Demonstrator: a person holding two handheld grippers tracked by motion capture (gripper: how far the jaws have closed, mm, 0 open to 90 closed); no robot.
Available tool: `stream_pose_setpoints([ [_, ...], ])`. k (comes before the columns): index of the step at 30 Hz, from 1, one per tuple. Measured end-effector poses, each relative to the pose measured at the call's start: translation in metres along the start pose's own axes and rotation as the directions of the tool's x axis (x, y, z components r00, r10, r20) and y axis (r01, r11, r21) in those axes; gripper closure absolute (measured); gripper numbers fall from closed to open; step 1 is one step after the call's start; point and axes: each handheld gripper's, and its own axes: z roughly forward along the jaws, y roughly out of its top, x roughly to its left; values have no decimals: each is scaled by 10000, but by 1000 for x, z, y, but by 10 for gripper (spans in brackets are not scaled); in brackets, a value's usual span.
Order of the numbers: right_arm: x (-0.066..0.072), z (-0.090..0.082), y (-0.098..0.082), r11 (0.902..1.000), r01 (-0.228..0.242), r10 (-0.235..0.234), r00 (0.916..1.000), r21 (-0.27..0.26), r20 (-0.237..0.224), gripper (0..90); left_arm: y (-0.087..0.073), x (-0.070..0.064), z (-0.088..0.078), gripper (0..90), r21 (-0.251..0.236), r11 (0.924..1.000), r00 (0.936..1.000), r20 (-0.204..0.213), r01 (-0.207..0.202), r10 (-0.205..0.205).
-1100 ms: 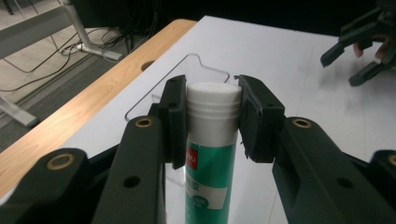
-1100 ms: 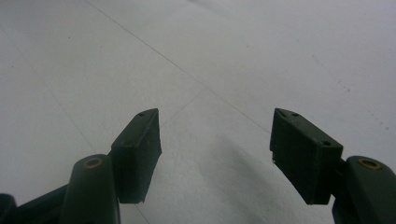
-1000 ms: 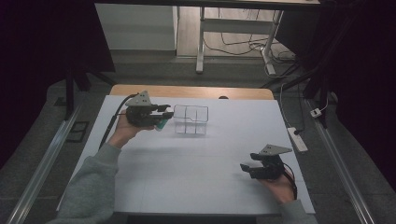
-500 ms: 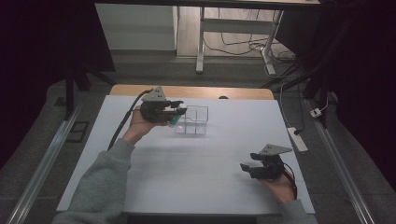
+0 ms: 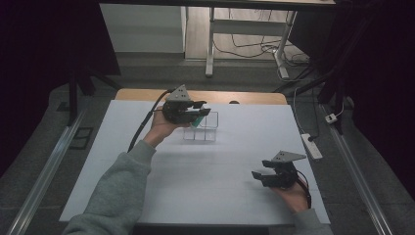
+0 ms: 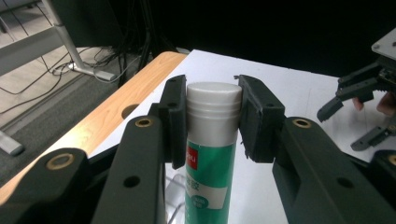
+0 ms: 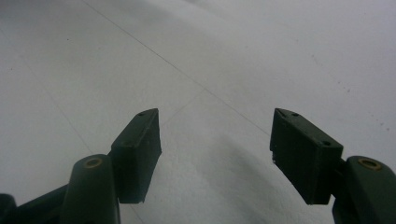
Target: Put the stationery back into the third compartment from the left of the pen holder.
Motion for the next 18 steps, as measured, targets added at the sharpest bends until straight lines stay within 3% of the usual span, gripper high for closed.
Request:
stream_pose_setpoints([
  [18,0,2,0,9999,80,-80,10000,115,32,333,-8,12,34,645,125,9974,9975,47,710,-711],
])
